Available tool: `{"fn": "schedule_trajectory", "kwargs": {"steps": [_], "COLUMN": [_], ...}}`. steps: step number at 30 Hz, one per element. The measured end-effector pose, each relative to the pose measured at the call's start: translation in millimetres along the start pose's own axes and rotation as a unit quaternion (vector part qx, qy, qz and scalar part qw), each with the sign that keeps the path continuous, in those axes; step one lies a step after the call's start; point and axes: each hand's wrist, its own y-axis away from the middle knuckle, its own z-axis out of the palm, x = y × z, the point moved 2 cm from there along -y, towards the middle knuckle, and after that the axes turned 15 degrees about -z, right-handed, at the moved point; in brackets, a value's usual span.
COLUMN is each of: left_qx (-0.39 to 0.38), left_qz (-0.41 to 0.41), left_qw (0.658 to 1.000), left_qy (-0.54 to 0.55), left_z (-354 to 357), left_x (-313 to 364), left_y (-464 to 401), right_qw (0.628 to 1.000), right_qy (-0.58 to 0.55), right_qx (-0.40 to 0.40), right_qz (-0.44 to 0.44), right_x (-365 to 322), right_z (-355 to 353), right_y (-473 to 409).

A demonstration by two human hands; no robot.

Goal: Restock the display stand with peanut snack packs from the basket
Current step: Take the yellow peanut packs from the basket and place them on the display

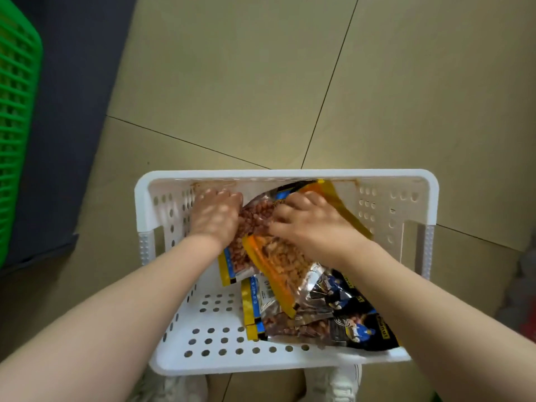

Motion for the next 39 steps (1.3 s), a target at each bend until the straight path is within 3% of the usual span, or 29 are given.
{"fn": "schedule_trajectory", "kwargs": {"steps": [1,3,5,6,7,9,11,14,20,24,27,30,32,35,36,37,39], "left_qx": [-0.012,-0.031,-0.051,-0.064,-0.08,-0.109,-0.1,-0.101,-0.209,-0.229,-0.191,-0.134,-0.099,-0.063,-0.055,-0.053,-0.049], "left_qz": [-0.005,-0.004,-0.025,-0.041,-0.057,-0.098,-0.096,-0.075,-0.085,-0.076,-0.07,-0.087,-0.093,-0.096,-0.098,-0.098,-0.093], "left_qw": [1.0,0.999,0.998,0.997,0.995,0.988,0.986,0.978,0.934,0.912,0.935,0.958,0.968,0.977,0.978,0.979,0.982], "left_qy": [0.019,0.032,0.024,0.018,0.017,0.049,0.097,0.166,0.277,0.332,0.291,0.239,0.212,0.181,0.176,0.172,0.156], "left_z": [-1.3,-3.7,-10.3,-13.3,-16.2,-20.6,-22.1,-25.5,-12.5,-15.2,-26.0,-38.7,-46.7,-55.0,-58.1,-63.1,-76.3], "left_x": [-0.4,0.4,1.4,1.8,0.3,-8.3,-16.4,-18.3,-9.6,-16.5,-31.9,-52.1,-59.6,-62.4,-61.5,-59.9,-54.4], "left_y": [-0.6,1.5,7.6,10.5,14.9,26.8,40.2,60.4,66.6,82.7,96.0,106.3,111.7,120.0,124.1,130.9,148.6], "right_qw": [0.999,0.998,0.975,0.94,0.887,0.727,0.59,0.495,0.41,0.373,0.379,0.354,0.326,0.243,0.242,0.27,0.373], "right_qy": [0.011,-0.011,-0.073,-0.127,-0.198,-0.372,-0.493,-0.565,-0.693,-0.726,-0.758,-0.759,-0.756,-0.761,-0.755,-0.733,-0.675], "right_qx": [0.026,0.055,0.109,0.15,0.175,0.227,0.262,0.282,0.247,0.236,0.199,0.241,0.269,0.345,0.357,0.372,0.392], "right_qz": [-0.015,0.038,0.179,0.279,0.378,0.531,0.584,0.597,0.539,0.527,0.492,0.49,0.5,0.493,0.495,0.5,0.502], "right_x": [-8.5,-23.9,-37.1,-41.7,-43.9,-44.8,-43.9,-32.7,-17.5,-16.4,-29.5,-21.3,-27.2,-47.2,-53.9,-61.3,-76.4], "right_z": [7.2,26.5,43.7,47.6,53.0,63.3,69.1,77.3,76.3,73.6,77.6,115.4,111.6,82.7,70.1,57.5,27.0], "right_y": [0.2,4.8,16.7,24.4,32.6,43.4,41.1,24.1,7.9,-0.1,-7.0,-13.8,-9.9,10.2,18.4,31.8,59.0]}}
